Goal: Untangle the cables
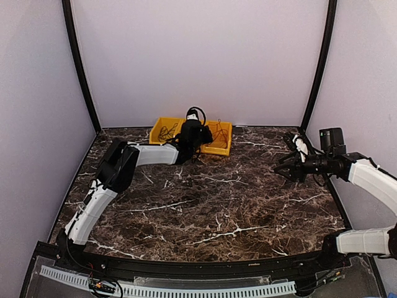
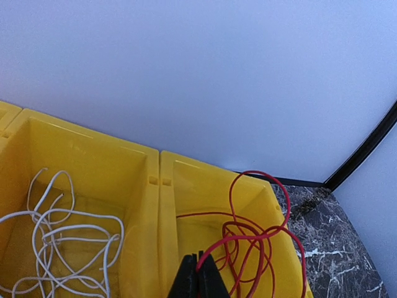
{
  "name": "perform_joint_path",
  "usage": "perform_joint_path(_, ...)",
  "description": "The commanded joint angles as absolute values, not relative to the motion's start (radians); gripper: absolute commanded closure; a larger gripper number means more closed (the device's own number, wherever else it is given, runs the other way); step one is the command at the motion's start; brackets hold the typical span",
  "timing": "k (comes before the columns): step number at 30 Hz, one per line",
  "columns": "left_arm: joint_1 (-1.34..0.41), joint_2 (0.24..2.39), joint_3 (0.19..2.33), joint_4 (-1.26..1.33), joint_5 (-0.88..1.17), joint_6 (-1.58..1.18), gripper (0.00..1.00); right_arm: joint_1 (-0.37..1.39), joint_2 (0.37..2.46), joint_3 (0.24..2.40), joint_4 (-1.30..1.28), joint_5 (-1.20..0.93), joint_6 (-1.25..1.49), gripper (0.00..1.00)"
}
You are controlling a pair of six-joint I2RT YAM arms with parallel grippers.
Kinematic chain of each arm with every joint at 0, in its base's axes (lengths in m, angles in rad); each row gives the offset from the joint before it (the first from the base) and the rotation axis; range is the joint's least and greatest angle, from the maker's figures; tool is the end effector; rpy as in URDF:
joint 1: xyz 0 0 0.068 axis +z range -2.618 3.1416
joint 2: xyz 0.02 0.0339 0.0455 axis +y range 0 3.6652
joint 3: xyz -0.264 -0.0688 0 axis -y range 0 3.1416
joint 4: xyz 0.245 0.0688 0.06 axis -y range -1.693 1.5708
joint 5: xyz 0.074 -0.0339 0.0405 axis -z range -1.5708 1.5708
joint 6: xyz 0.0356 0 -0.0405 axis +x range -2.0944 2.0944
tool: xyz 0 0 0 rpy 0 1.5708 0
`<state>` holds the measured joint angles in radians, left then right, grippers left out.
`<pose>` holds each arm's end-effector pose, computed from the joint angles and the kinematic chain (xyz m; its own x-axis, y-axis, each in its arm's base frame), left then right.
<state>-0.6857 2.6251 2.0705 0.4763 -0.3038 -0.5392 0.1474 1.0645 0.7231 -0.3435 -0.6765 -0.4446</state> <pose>0.4689 -0.3698 0.1574 -0.2437 -0.4337 -0.8675 0.2893 0.8212 -0.4918 0.2161 0.0546 0.2545 -0.3094 -0.3850 -0.8695 -0.8055 0.5921 0.0244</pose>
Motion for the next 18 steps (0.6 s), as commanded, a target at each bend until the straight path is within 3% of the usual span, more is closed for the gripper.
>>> perform_joint_path(1,-0.699,2.522,2.059,0.395,-0.291,-0.549,1.00,0.143,1.069,0.719,-0.324,-0.682,-0.457,0.49)
perform_joint_path(7,-0.705,2.555,2.092,0.364,-0.261,-0.573,0.99,0.144,1.074,0.719,-0.328,-0.681,-0.457,0.49)
perform_joint_path(9,-0.706,2.577,2.117,0.366,-0.249,-0.576,0.93,0.143,1.076,0.719,-0.329,-0.680,-0.458,0.49)
perform_joint_path(12,-0.706,2.604,2.173,0.366,-0.240,-0.576,0.73,0.144,1.081,0.721,-0.332,-0.678,-0.460,0.49)
perform_joint_path(18,-0.701,2.570,2.225,0.292,-0.275,-0.516,0.55,0.144,1.083,0.722,-0.335,-0.680,-0.462,0.49)
